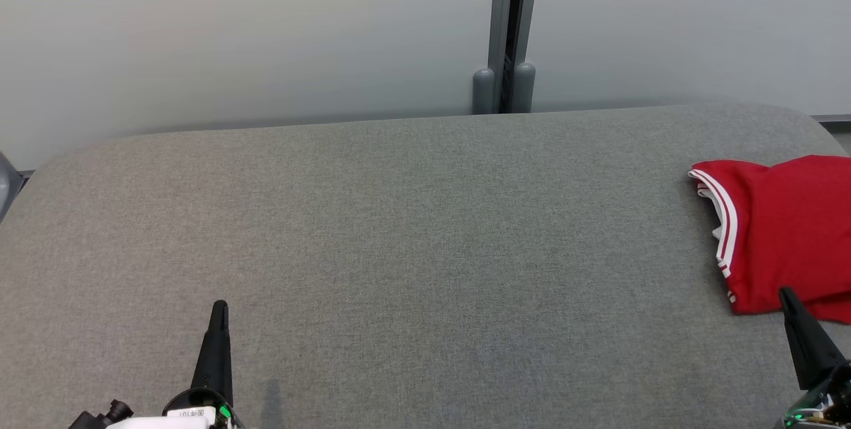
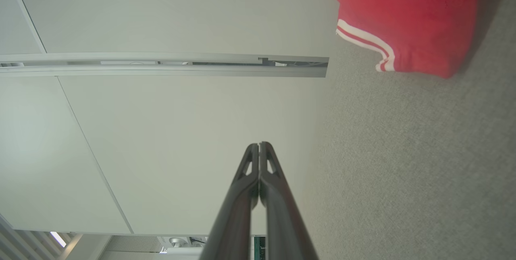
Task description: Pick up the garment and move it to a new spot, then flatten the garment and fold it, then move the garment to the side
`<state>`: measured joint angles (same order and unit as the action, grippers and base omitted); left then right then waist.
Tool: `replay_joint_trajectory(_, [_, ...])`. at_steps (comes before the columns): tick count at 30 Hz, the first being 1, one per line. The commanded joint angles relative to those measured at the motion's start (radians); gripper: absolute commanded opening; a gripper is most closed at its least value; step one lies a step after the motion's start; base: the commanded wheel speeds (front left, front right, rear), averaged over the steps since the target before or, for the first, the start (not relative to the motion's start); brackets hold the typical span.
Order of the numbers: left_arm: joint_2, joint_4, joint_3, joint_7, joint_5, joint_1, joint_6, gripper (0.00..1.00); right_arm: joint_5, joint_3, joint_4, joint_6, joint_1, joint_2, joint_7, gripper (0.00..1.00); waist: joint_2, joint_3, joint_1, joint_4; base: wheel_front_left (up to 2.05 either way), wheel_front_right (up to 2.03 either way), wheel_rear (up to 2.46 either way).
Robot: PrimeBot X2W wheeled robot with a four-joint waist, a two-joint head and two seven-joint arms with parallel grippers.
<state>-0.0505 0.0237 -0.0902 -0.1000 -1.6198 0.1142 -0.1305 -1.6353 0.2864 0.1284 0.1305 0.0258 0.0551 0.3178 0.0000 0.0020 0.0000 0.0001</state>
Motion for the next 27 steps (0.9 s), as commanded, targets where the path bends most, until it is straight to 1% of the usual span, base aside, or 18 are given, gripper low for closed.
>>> replay_joint_trajectory(1, [-0.002, 0.000, 0.004, 0.003, 0.004, -0.017, -0.004, 0.00, 0.003, 0.005, 0.001, 0.000, -0.008, 0.001, 0.005, 0.00, 0.0000, 0.000, 0.0000, 0.000, 0.00, 0.00, 0.00])
replay_joint_trajectory(27, [-0.001, 0.000, 0.005, 0.002, 0.005, -0.017, -0.004, 0.00, 0.006, 0.008, 0.001, 0.000, -0.009, 0.000, 0.008, 0.00, 0.0000, 0.000, 0.0000, 0.000, 0.00, 0.00, 0.00])
